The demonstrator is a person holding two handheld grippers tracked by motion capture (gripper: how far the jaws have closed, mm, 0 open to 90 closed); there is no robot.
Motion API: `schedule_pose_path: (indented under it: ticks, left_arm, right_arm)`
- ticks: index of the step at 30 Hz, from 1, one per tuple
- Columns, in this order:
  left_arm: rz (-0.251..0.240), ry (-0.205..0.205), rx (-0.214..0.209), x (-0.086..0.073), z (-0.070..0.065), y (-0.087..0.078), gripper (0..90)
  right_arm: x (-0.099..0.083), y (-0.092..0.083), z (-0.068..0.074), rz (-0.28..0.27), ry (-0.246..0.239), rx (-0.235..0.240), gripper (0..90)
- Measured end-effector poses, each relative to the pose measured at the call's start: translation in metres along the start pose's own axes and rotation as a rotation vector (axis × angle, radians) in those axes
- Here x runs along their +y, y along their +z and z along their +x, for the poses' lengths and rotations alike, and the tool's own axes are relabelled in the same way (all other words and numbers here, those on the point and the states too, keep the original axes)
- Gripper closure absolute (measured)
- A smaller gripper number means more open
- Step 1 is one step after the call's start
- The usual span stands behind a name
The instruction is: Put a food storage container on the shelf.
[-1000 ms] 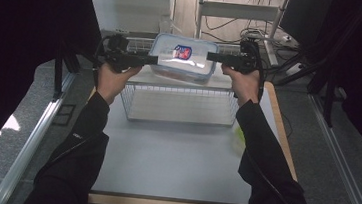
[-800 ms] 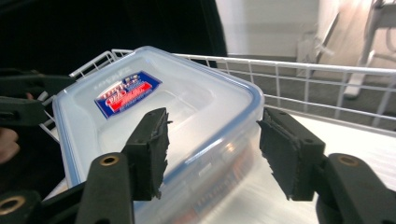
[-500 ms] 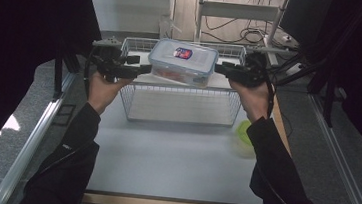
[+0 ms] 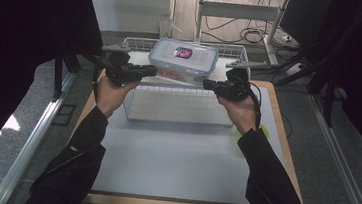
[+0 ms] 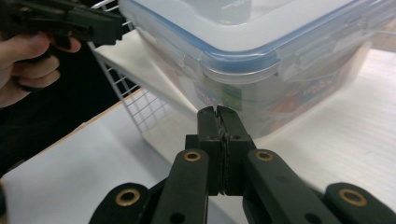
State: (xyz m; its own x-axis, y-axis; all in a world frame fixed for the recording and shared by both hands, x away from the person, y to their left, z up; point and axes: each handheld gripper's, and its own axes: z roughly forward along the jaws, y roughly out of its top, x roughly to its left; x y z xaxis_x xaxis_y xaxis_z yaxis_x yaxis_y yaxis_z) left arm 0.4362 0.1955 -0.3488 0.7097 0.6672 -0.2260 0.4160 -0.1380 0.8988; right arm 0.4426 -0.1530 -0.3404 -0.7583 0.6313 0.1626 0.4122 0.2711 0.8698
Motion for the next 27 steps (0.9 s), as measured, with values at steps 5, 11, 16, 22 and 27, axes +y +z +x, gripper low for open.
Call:
schedule_pose_path:
  ticks: [5,11,16,22,27]
  left_arm:
    - [0.034,0.038,0.069,0.002,-0.007,0.012,74.2]
    - [0.041,0.057,0.122,0.004,-0.01,0.017,75.8]
    - [0.045,0.04,0.122,0.005,-0.004,0.017,78.2]
    - [0.044,0.041,0.121,0.004,-0.006,0.017,79.2]
    - [0.032,0.039,0.09,0.0,-0.008,0.012,75.0]
  right_arm:
    - [0.003,0.002,-0.009,-0.003,0.007,-0.034,87.1]
    - [0.009,0.008,-0.017,-0.003,0.004,-0.069,86.5]
    - [0.015,0.013,-0.023,-0.005,0.004,-0.107,87.5]
    - [0.016,0.015,-0.024,0.001,0.007,-0.095,86.8]
    - [0.011,0.012,-0.019,-0.005,-0.004,-0.089,77.1]
